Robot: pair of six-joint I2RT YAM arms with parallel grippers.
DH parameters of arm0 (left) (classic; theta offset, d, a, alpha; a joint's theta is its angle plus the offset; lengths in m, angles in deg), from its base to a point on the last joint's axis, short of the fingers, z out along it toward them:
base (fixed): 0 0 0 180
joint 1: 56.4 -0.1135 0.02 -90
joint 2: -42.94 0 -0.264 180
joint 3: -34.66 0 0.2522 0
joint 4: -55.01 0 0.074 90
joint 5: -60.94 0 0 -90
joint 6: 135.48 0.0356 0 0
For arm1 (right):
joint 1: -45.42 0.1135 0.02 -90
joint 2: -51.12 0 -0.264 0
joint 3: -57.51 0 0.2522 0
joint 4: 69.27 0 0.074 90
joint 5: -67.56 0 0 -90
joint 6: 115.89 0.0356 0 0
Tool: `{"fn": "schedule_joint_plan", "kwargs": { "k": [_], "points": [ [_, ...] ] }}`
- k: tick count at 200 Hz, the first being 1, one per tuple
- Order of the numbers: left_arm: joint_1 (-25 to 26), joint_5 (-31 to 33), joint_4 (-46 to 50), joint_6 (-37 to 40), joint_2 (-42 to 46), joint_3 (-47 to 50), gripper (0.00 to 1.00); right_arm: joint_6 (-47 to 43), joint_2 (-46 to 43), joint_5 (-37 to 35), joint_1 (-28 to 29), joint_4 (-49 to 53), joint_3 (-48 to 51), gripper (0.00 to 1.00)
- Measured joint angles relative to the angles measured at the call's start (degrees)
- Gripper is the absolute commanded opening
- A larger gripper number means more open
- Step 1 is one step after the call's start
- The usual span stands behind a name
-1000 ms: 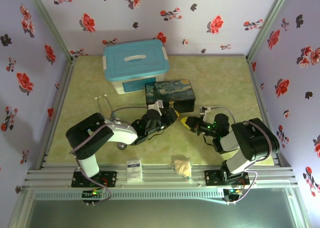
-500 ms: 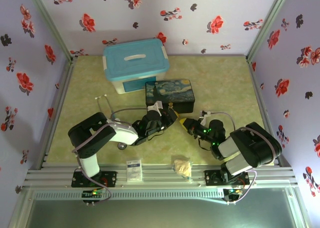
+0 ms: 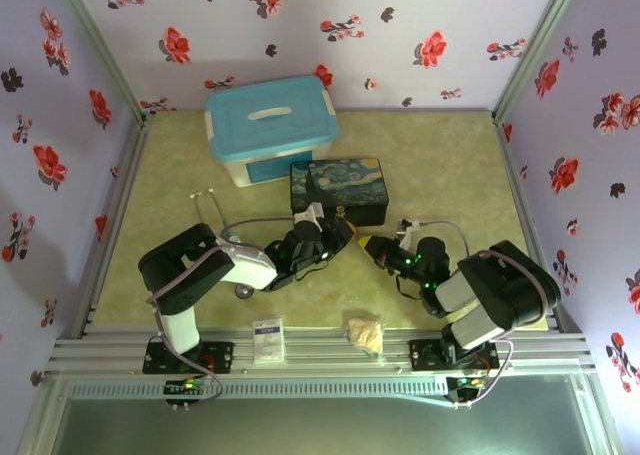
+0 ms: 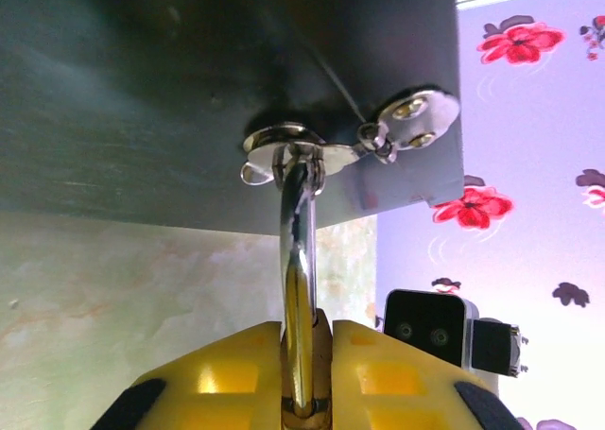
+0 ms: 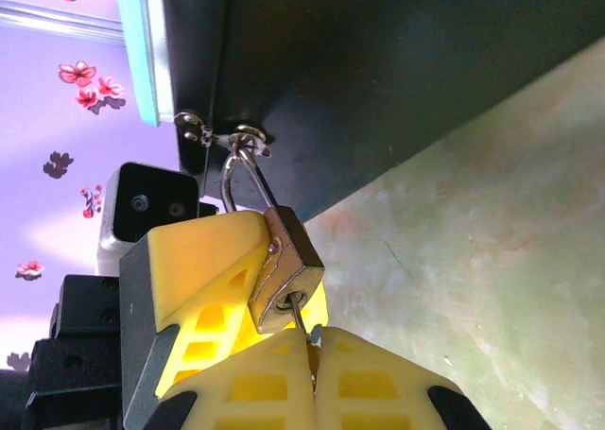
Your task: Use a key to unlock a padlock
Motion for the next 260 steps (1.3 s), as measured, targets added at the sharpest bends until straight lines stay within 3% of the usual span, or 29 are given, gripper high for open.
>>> {"fn": "schedule_joint_plan", "kwargs": {
  "k": [67, 111, 156, 175, 192, 260],
  "points": [
    [-0.1, 0.2, -4.5, -2.1, -0.5, 0.0, 0.0, -1.9, -1.7, 3.5, -2.1, 1.2, -1.7, 0.0],
    [0.7, -1.5, -8.5, -3.0, -0.8, 0.0, 0.0, -1.7, -4.2, 11.7, -7.4, 1.9, -2.2, 0.0],
    [0.7, -1.4, -8.7, -3.3, -1.6, 0.0, 0.0, -1.7, -0.8, 15.6, -8.7, 1.6, -3.8, 0.0],
    [0.7, -1.3, -8.9, -3.3, -1.6, 0.0, 0.0, -1.0, -0.8, 16.0, -8.7, 1.7, -4.2, 0.23],
    [0.6, -1.2, -9.2, -3.4, -1.6, 0.0, 0.0, -0.2, -0.8, 16.3, -8.8, 1.7, -4.9, 0.28],
    [0.7, -2.1, -8.9, -3.3, -1.7, 0.1, 0.0, 0.2, -1.0, 16.1, -8.9, 1.4, -3.7, 0.18]
  ]
}}
